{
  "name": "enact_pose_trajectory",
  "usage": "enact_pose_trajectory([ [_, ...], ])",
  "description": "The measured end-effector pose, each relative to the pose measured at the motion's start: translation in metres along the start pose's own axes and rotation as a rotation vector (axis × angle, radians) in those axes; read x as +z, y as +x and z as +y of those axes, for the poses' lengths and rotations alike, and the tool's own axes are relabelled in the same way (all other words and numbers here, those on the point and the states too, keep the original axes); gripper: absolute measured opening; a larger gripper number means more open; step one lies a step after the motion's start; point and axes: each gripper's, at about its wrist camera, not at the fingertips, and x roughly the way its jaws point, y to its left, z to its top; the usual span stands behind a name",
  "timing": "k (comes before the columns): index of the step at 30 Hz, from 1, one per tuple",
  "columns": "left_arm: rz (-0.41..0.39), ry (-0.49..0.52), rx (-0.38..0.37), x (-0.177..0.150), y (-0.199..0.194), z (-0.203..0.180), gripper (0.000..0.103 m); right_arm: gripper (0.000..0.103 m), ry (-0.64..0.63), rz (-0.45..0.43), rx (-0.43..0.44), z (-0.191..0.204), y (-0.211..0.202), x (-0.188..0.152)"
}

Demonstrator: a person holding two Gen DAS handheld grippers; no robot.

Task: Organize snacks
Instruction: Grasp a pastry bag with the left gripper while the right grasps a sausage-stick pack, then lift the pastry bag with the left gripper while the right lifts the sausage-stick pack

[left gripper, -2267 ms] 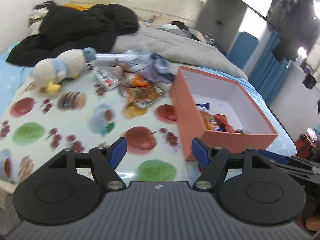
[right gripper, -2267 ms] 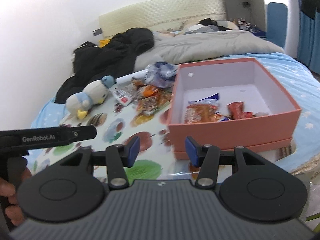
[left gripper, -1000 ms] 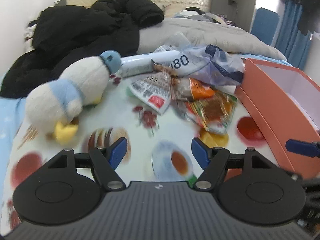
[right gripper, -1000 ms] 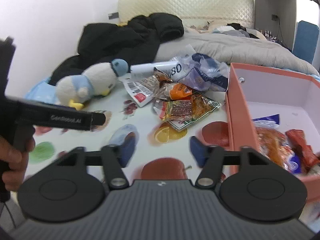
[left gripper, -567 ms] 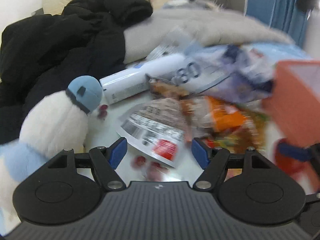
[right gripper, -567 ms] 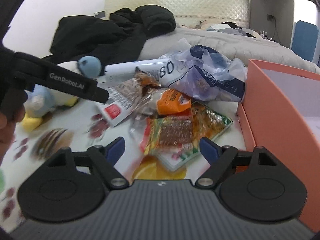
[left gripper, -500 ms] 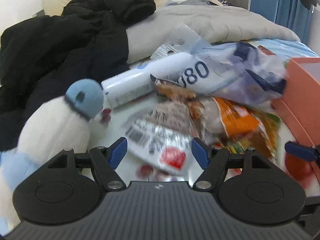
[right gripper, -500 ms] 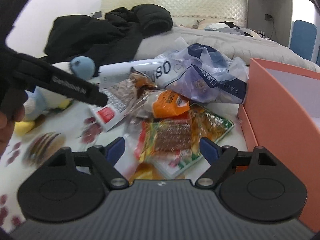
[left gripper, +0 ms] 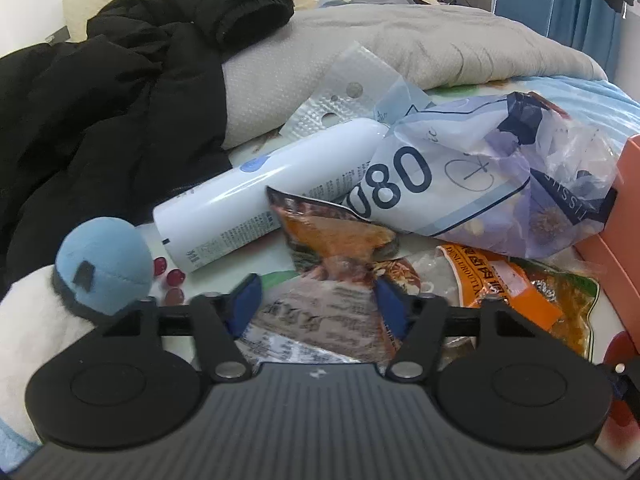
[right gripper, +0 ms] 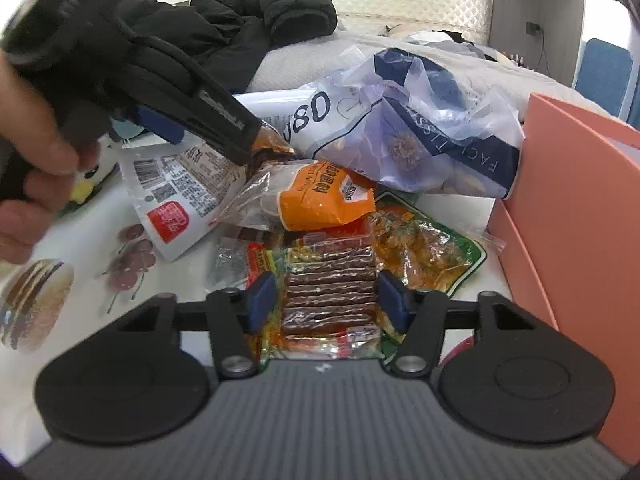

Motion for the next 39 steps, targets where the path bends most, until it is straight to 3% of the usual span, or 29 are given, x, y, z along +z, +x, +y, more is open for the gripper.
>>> enact_pose_trajectory([
  [1,0.017,-0.014,-0.014,0.000,0.001,0.000,0.054,0.057,0.001,0.002,0.009,0.000,-0.001,0.000],
  [3,0.022,-0.041,-0.005,0.000,-0.004,0.001,0.043,0.055,-0.005,-0.001,0.012,0.000,-0.005,0.000],
  [8,0.039,-0.092,0.002,-0.006,-0.026,0.003,0.035,0.055,-0.017,-0.024,0.008,0.001,-0.022,0.000],
  [14,0.056,-0.143,0.039,-0.035,-0.073,0.000,0.034,0.054,-0.009,-0.012,0.034,0.000,-0.050,-0.009],
  [20,0.056,-0.164,0.072,-0.088,-0.126,-0.017,0.033,0.054,-0.024,0.006,0.074,0.003,-0.085,-0.024],
  [28,0.067,-0.314,0.039,-0.154,-0.177,-0.029,0.030,0.054,-0.070,0.023,0.099,0.000,-0.128,-0.048],
  [36,0.070,-0.345,0.064,-0.204,-0.239,-0.060,0.030,0.055,-0.061,0.058,0.137,-0.016,-0.172,-0.072],
  [39,0.076,-0.404,0.069,-0.219,-0.258,-0.063,0.030,0.055,-0.054,0.088,0.166,-0.022,-0.187,-0.083],
])
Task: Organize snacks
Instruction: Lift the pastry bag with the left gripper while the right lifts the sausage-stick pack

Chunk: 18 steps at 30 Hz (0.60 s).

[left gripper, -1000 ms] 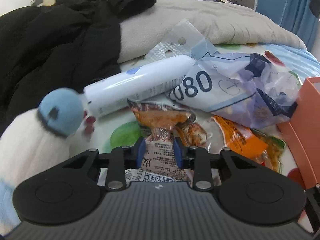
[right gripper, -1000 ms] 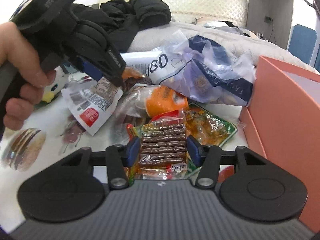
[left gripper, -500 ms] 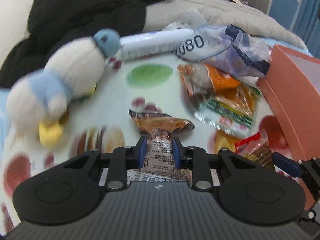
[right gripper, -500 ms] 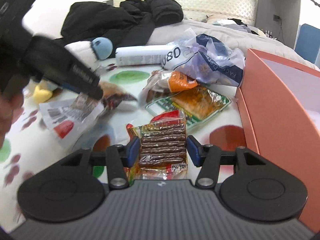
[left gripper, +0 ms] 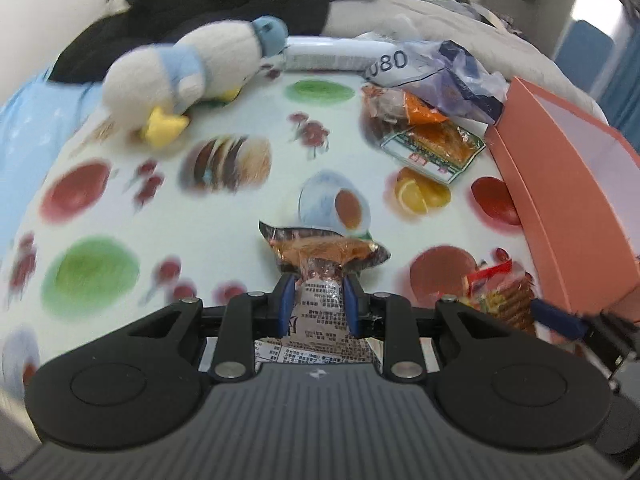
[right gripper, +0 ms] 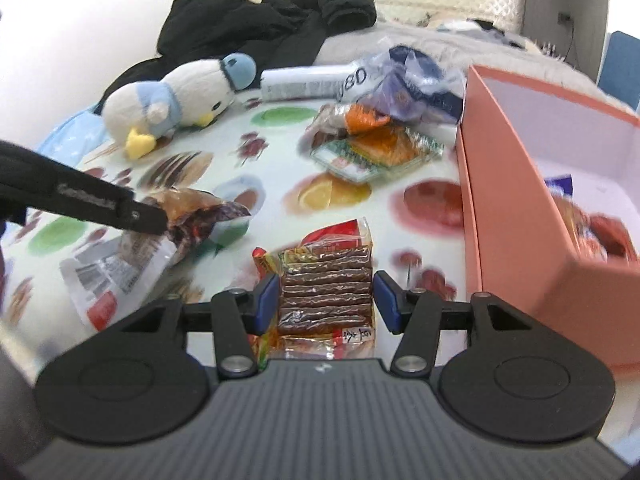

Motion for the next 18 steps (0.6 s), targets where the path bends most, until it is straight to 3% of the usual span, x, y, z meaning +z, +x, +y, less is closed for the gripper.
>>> enact_pose_trajectory([
  [10,0.011,-0.044,-0.004,-0.051,-0.030,-0.003,0.032,0.056,-0.037,0.079,0.038,-0.003,-0.024,-0.030],
  [11,0.010,-0.048,-0.005,-0.052,-0.031,-0.002,0.036,0.057,-0.036,0.084,0.034,-0.003,-0.024,-0.031],
  [14,0.006,-0.067,-0.019,-0.056,-0.029,0.004,0.076,0.063,-0.025,0.101,0.021,-0.006,-0.022,-0.034],
  [16,-0.006,-0.074,-0.036,-0.057,-0.028,0.009,0.079,0.080,-0.018,0.106,0.013,-0.008,-0.020,-0.035],
  [18,-0.017,-0.087,-0.050,-0.058,-0.026,0.012,0.079,0.082,-0.011,0.106,0.002,-0.009,-0.019,-0.037],
])
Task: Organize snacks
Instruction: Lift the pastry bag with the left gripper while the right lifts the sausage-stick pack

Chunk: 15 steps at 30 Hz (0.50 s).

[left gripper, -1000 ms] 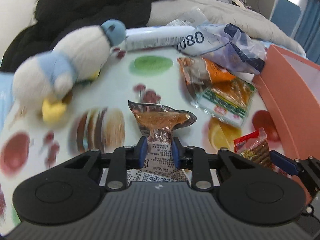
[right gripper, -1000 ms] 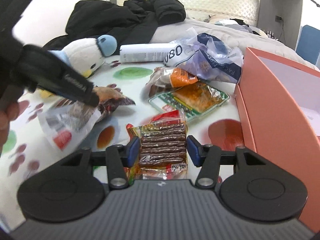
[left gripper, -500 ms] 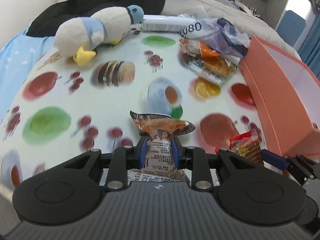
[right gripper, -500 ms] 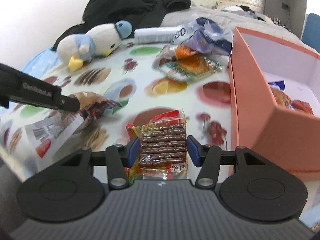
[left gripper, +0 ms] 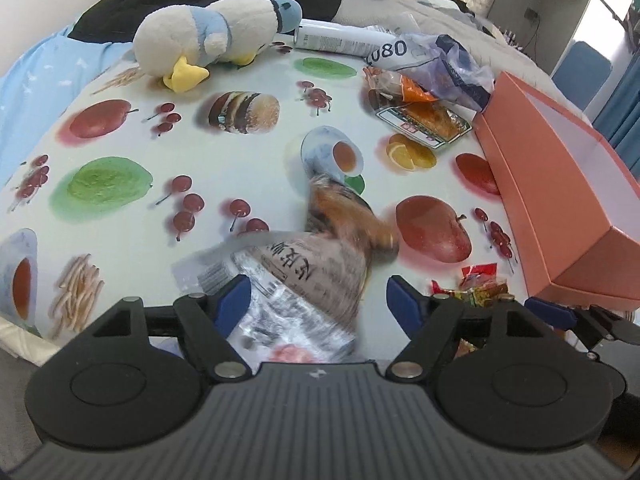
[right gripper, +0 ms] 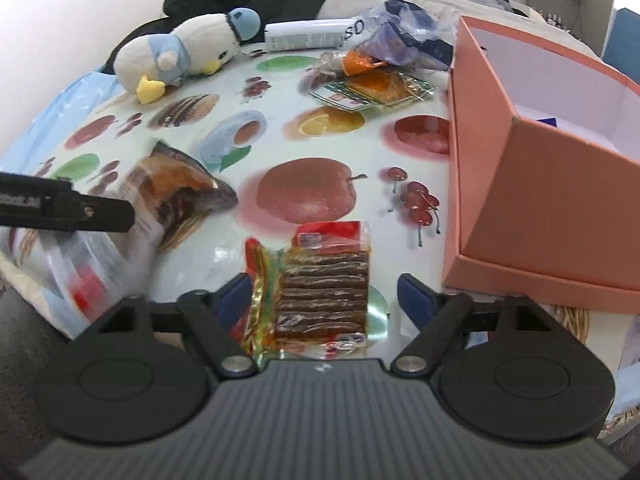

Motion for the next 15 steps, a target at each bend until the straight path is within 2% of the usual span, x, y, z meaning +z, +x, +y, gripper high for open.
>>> enact_pose_trajectory([
  [3,-0.011,-0.029,-0.036,0.002,0.003,0.006,0.079,0.082,-0.003,-0.006,-0.015,0.002,0.002,-0.002],
  [5,-0.030,-0.013,-0.042,0.005,0.003,0.006,0.080,0.082,-0.006,-0.003,-0.006,0.004,0.004,-0.003],
  [15,-0.097,0.195,-0.080,0.014,0.001,-0.010,0.080,0.073,-0.035,-0.015,0.018,0.009,0.010,-0.013],
])
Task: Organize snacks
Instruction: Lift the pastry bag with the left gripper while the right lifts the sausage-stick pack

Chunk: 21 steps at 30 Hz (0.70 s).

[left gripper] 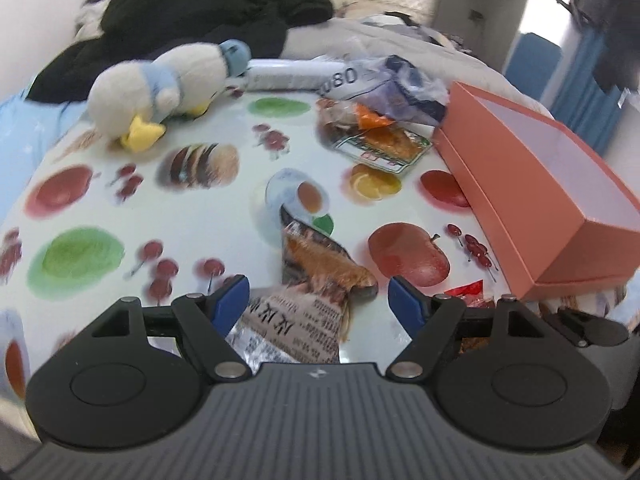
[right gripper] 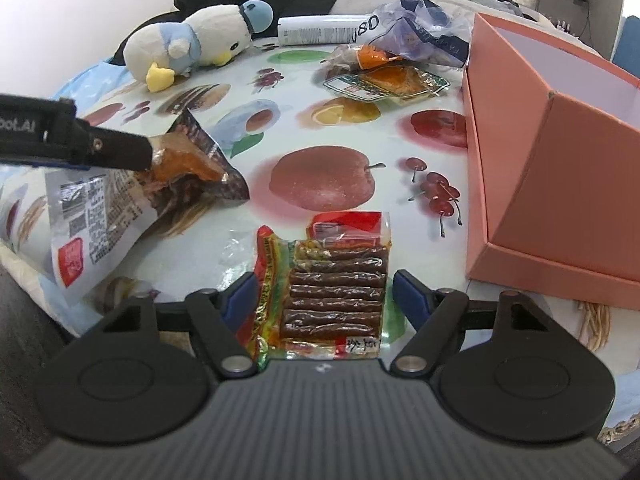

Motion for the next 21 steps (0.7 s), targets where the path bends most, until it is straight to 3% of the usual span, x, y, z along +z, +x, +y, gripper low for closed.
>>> enact_pose_trajectory([
  [4,0.021,0.217,0.038,0.000,0.014,-0.015,0.080,0.067,-0.025,-0.006,-0.003,0.004,-0.001,0.000],
  [9,0.076,0.301,0.050,-0.009,0.035,-0.011,0.080,0.062,-0.041,-0.009,-0.003,0.003,-0.002,0.001],
  [14,0.123,0.277,0.045,-0.016,0.052,-0.001,0.078,0.059,-0.040,0.001,-0.004,0.003,-0.002,0.003],
  [21,0.107,0.178,0.089,-0.017,0.052,0.006,0.054,0.055,-0.044,0.015,0.008,0.003,-0.004,0.010],
])
